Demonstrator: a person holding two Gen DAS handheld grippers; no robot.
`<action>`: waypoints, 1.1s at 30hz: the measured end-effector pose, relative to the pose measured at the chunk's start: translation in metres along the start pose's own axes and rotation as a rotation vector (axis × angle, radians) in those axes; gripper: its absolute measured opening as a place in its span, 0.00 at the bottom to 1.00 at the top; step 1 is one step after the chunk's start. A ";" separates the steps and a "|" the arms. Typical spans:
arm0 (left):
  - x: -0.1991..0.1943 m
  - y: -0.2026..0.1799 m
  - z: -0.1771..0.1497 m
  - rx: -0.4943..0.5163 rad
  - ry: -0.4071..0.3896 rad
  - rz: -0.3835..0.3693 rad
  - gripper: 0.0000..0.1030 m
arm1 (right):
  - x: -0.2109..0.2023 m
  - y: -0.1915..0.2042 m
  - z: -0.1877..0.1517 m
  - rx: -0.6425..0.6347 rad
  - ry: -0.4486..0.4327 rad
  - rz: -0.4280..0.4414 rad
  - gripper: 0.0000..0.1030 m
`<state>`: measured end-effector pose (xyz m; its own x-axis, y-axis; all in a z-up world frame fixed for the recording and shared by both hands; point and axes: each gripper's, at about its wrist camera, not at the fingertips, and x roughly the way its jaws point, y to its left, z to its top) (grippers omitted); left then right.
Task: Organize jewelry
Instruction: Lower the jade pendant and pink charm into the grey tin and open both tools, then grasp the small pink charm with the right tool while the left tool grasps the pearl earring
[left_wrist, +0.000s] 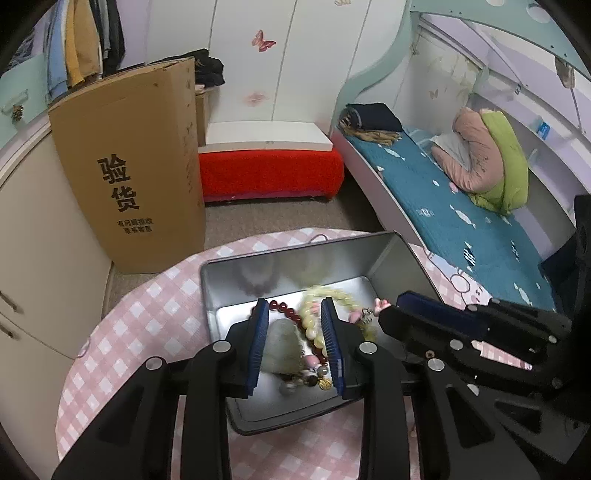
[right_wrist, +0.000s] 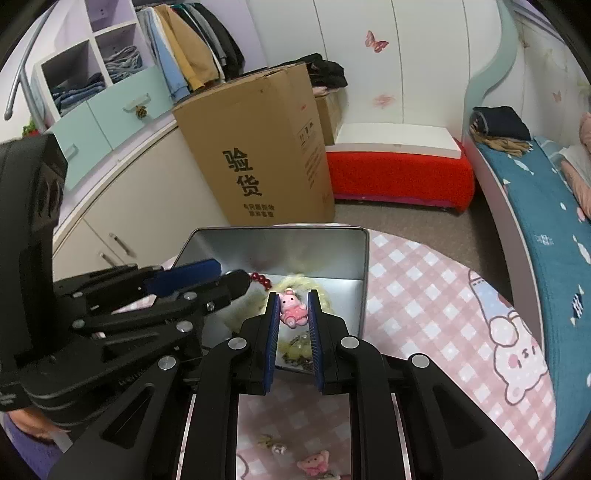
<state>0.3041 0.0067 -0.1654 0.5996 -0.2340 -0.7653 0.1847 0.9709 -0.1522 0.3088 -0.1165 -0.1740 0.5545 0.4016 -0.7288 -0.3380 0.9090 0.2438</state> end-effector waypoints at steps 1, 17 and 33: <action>-0.002 0.002 0.000 0.002 -0.006 0.004 0.31 | 0.000 -0.001 0.000 0.002 0.001 0.001 0.16; -0.031 0.008 -0.002 -0.027 -0.067 0.036 0.55 | -0.006 0.001 -0.003 0.024 -0.003 -0.001 0.17; -0.095 -0.022 -0.034 0.008 -0.188 0.007 0.74 | -0.088 -0.015 -0.047 0.018 -0.079 -0.060 0.42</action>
<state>0.2172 0.0096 -0.1108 0.7354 -0.2333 -0.6362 0.1855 0.9723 -0.1421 0.2295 -0.1710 -0.1437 0.6317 0.3534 -0.6900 -0.2894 0.9332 0.2130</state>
